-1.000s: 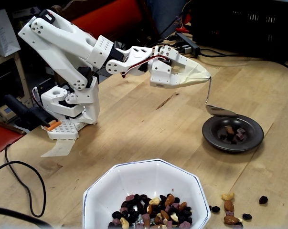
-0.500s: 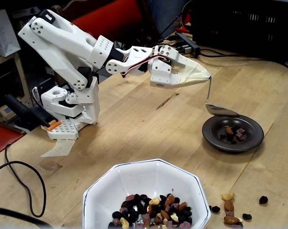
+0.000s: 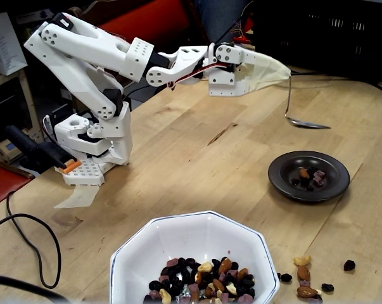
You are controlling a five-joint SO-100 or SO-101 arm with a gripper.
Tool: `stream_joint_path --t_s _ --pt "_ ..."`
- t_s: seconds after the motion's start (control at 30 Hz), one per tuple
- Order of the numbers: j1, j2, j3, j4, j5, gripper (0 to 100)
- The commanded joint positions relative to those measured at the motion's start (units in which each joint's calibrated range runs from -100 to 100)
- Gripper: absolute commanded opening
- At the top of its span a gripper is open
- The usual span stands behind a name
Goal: Use spoon to transfer food from the white bowl to brown plate
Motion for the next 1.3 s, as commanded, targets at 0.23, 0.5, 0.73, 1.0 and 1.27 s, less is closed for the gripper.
stream_joint_path --t_s 0.23,0.5,0.73,1.0,1.27 --pt "0.16 -13.29 -5.8 13.47 -3.47 4" --pt "2.09 -29.55 -5.62 30.07 -3.57 4" --pt "12.83 -36.65 -5.62 40.82 -6.3 4" --pt "26.61 -37.08 -5.71 44.14 -13.09 4" --pt "32.46 -37.17 -2.08 37.18 -13.14 4"
